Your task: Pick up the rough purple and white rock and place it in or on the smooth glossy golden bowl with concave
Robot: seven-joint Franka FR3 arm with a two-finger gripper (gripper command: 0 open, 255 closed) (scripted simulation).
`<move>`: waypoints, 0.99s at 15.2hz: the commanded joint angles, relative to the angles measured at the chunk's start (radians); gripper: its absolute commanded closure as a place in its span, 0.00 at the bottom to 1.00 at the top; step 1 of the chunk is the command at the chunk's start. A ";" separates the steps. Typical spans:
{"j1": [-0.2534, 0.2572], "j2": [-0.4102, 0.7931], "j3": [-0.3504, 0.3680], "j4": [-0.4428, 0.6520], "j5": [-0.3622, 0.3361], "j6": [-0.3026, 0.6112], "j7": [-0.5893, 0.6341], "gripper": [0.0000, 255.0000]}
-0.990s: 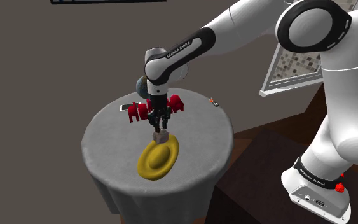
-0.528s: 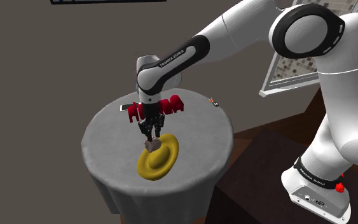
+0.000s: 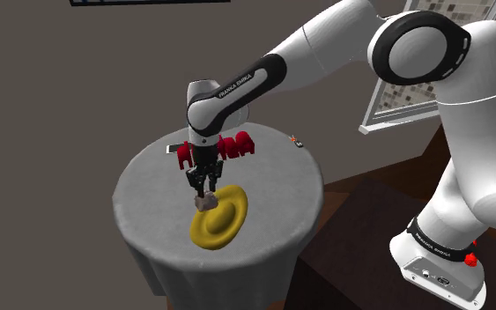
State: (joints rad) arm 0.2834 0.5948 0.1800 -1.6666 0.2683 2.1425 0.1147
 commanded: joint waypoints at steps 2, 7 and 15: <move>0.002 0.067 -0.017 -0.029 -0.006 0.025 -0.014 1.00; 0.025 0.070 -0.044 -0.027 0.014 0.026 -0.027 1.00; 0.028 0.070 -0.047 -0.025 0.017 0.024 -0.029 0.00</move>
State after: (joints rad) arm 0.3115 0.6649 0.1330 -1.6917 0.2855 2.1666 0.0860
